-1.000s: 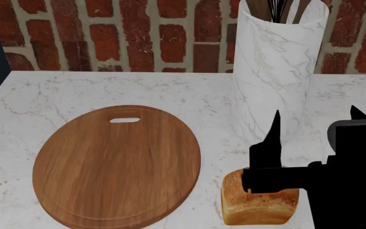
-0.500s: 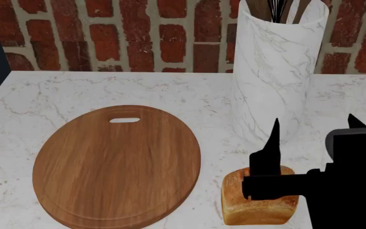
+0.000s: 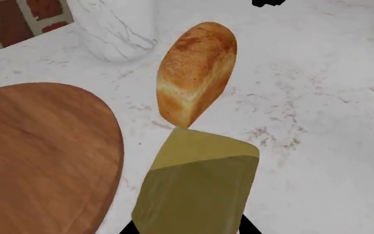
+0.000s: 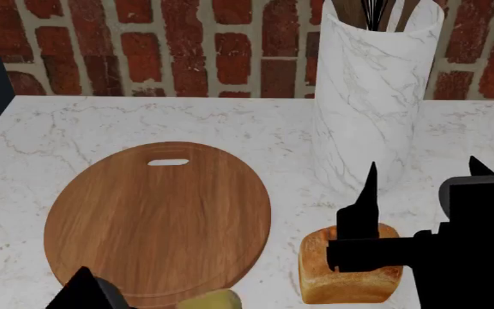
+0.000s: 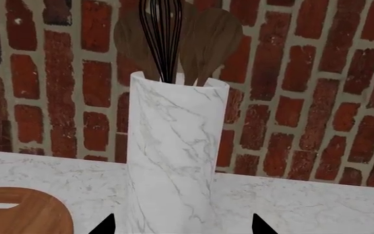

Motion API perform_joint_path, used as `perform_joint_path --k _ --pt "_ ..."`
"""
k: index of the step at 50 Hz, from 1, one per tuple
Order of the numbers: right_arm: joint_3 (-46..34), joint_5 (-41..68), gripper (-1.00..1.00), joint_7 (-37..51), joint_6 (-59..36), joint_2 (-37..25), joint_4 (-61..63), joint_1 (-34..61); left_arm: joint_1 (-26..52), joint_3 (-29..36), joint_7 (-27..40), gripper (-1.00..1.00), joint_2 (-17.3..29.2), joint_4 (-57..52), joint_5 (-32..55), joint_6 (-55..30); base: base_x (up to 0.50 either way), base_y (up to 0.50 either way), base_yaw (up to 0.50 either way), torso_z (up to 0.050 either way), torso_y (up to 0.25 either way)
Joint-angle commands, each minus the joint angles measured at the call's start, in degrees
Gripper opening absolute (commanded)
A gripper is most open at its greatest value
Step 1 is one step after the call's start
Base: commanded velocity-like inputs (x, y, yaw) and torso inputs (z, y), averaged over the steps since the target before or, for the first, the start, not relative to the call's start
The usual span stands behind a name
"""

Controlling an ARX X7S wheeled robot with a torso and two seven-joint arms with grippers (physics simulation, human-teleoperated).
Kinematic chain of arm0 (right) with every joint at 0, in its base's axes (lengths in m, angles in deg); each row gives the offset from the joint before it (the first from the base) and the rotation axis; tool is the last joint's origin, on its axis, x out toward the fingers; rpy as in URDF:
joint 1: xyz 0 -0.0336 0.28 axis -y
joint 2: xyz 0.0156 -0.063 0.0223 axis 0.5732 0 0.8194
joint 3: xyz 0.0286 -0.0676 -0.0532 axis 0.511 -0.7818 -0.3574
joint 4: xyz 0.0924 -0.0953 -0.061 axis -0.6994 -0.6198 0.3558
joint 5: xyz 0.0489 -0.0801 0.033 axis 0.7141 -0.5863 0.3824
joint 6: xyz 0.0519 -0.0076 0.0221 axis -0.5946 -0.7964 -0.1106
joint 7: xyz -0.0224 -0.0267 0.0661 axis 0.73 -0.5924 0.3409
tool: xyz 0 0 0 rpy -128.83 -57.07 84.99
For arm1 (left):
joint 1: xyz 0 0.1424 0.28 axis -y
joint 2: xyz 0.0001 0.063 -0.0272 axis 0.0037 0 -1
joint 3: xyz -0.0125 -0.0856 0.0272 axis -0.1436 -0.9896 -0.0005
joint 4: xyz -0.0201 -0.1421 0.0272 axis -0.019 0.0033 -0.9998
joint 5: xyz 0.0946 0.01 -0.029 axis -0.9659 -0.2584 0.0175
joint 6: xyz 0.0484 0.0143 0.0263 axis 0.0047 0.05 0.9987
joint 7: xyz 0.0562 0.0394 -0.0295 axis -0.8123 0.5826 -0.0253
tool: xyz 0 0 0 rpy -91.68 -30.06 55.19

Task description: Place the bread and cheese on the cutting board.

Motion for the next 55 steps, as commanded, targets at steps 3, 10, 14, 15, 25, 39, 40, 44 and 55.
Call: perform_joint_path --k 3,10,14,15,25,39,40,44,55 --pt "1.70 -0.44 1.00 -1.26 -0.56 0.91 0.80 -0.22 7.49 -7.66 11.00 -1.00 2.07 2.15 14.57 2.62 0.00 0.00 0.00 0.000 0.003" --pt "1.92 0.03 1.00 -1.12 -1.13 0.86 1.41 0.03 8.35 -7.75 10.74 -1.00 3.77 7.07 10.02 2.45 0.00 0.00 0.00 0.000 0.000" --pt "2.12 0.31 1.00 -1.18 -1.09 0.88 1.57 -0.06 7.12 -4.83 3.72 -1.00 3.76 9.78 -0.92 3.18 0.00 0.00 0.00 0.000 0.000" --pt "2.11 0.34 1.00 -1.13 -1.11 0.89 1.61 -0.07 7.10 -4.97 2.96 -1.00 3.21 11.32 -2.56 4.38 0.00 0.00 0.00 0.000 0.000" --pt "1.84 0.32 1.00 -1.19 0.51 0.61 1.13 -1.51 13.18 2.49 -7.00 -1.00 -1.87 27.32 -20.04 13.49 0.00 0.00 0.00 0.000 0.000" --pt "1.42 0.06 1.00 -1.17 2.57 0.11 0.19 -3.36 17.43 13.08 -19.63 -1.00 -6.62 45.79 -30.88 20.72 0.00 0.00 0.00 0.000 0.001" --pt "1.08 0.03 1.00 -1.09 2.58 0.08 0.23 -3.50 17.53 12.92 -19.63 -1.00 -7.04 47.49 -31.28 21.28 0.00 0.00 0.00 0.000 0.000" --pt "0.53 -0.01 1.00 -0.94 2.73 -0.09 0.09 -3.51 17.24 13.81 -21.50 -1.00 -7.11 49.74 -31.81 22.09 0.00 0.00 0.00 0.000 0.000" --pt "-0.80 -0.40 1.00 -0.66 4.42 -0.35 -1.00 -4.31 15.75 14.12 -19.76 -1.00 -6.24 42.12 -28.34 18.43 0.00 0.00 0.00 0.000 0.000"
